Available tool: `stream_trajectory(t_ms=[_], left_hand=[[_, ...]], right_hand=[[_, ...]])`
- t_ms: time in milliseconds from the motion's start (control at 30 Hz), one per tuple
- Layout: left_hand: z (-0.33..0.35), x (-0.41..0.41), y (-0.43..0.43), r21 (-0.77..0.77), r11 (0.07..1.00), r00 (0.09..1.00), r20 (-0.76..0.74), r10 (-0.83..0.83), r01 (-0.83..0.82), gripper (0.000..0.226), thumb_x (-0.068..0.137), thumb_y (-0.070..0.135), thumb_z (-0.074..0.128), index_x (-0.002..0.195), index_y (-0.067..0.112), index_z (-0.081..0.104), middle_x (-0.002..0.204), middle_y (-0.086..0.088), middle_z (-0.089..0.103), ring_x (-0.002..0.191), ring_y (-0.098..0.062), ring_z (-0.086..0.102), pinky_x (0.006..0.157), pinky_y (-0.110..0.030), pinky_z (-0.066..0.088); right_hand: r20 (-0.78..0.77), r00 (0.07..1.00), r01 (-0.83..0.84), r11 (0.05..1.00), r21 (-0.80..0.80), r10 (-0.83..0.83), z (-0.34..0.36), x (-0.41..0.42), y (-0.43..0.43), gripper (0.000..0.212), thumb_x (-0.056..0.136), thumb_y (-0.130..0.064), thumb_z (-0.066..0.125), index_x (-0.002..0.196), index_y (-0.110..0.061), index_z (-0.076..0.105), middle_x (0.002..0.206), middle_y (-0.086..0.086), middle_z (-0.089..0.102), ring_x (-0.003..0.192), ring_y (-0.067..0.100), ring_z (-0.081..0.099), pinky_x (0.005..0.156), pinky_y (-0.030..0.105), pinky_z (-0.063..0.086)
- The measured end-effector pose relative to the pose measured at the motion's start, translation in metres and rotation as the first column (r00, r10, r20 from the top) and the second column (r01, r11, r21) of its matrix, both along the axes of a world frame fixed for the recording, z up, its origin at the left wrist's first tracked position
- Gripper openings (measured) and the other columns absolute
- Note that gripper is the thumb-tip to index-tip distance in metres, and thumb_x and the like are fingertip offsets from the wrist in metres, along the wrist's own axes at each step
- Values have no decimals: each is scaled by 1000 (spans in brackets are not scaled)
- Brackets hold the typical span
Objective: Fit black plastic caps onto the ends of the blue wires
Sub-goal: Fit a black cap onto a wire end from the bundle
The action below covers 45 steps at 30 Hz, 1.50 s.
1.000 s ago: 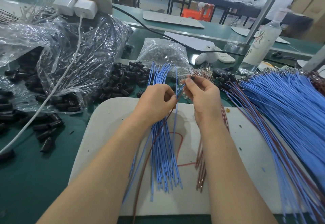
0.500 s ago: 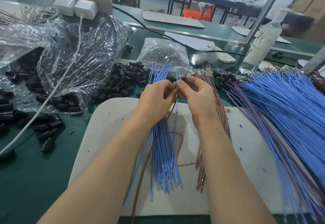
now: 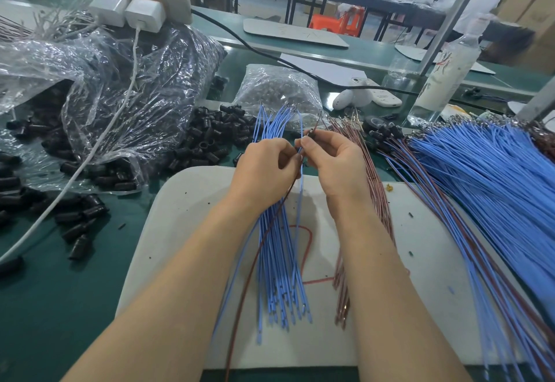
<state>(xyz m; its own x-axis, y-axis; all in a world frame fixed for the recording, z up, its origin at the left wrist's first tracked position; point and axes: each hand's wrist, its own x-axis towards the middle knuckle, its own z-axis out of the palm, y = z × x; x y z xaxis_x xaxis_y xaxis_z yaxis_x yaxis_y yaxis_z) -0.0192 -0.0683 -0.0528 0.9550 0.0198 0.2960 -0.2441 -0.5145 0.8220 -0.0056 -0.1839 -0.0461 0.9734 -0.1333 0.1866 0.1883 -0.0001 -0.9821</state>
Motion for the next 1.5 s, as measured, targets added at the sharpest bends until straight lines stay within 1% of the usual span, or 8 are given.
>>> stream_trajectory(t_ms=[133, 400, 833, 1033, 1133, 1267, 1400, 1500], left_hand=[[0, 0, 0, 3, 1000, 1000, -4, -11, 11, 14, 89, 19, 59, 80, 15, 68, 68, 1, 71, 71, -20, 68, 76, -40, 55], [0, -1, 1, 45, 998, 999, -26, -34, 35, 12, 88, 18, 58, 78, 18, 66, 66, 4, 71, 68, -14, 68, 76, -37, 55], [2, -1, 1, 94, 994, 997, -52, -53, 58, 12, 88, 19, 57, 81, 15, 66, 63, 8, 70, 66, -10, 67, 76, -35, 55], [3, -1, 1, -189, 975, 983, -119, -141, 117, 13, 91, 25, 60, 80, 19, 63, 67, 6, 70, 62, -6, 64, 74, -33, 56], [4, 1, 1, -229, 966, 980, -128, -151, 118, 10, 90, 19, 62, 80, 19, 63, 73, 0, 70, 66, -9, 62, 76, -36, 55], [4, 1, 0, -294, 954, 986, -137, -95, 51, 6, 88, 14, 63, 86, 8, 65, 87, -15, 71, 86, -30, 67, 88, -47, 52], [3, 2, 0, -289, 957, 988, -133, -77, 36, 4, 86, 14, 66, 85, 11, 65, 86, -11, 72, 89, -27, 68, 89, -47, 52], [5, 1, 0, -301, 953, 987, -143, -75, 29, 4, 85, 14, 68, 82, 14, 65, 84, -9, 72, 88, -26, 68, 89, -45, 52]], right_hand=[[2, 1000, 3, 1000, 16, -3, 0, 0, 0, 16, 86, -4, 66, 87, -19, 66, 85, 1, 72, 79, 7, 67, 72, 19, 51], [-6, 999, 32, 999, 24, -32, 0, -1, -2, 14, 86, -3, 66, 92, -15, 68, 90, 5, 72, 88, 13, 69, 83, 26, 54], [-10, 999, 36, 998, 52, -35, 1, -1, -2, 15, 87, -2, 64, 89, -17, 68, 85, 3, 73, 85, 12, 69, 77, 21, 53], [-83, 995, -30, 982, 186, 46, 5, 0, -6, 10, 92, -1, 57, 97, -6, 64, 82, 3, 70, 73, 8, 64, 70, 20, 52], [-103, 988, -91, 974, 209, 115, 6, -3, -4, 12, 93, -2, 56, 92, -10, 64, 84, 5, 70, 73, 10, 63, 68, 22, 52], [-136, 976, -138, 968, 209, 169, 9, -6, -2, 10, 92, -2, 56, 93, -9, 63, 88, 8, 70, 77, 13, 66, 72, 24, 55], [-148, 975, -132, 971, 197, 163, 10, -8, 0, 9, 91, -1, 58, 91, -9, 63, 90, 11, 68, 81, 19, 64, 85, 34, 53], [-149, 976, -129, 971, 202, 160, 11, -9, 0, 10, 90, -1, 59, 89, -10, 63, 88, 12, 67, 80, 20, 64, 85, 35, 54]])
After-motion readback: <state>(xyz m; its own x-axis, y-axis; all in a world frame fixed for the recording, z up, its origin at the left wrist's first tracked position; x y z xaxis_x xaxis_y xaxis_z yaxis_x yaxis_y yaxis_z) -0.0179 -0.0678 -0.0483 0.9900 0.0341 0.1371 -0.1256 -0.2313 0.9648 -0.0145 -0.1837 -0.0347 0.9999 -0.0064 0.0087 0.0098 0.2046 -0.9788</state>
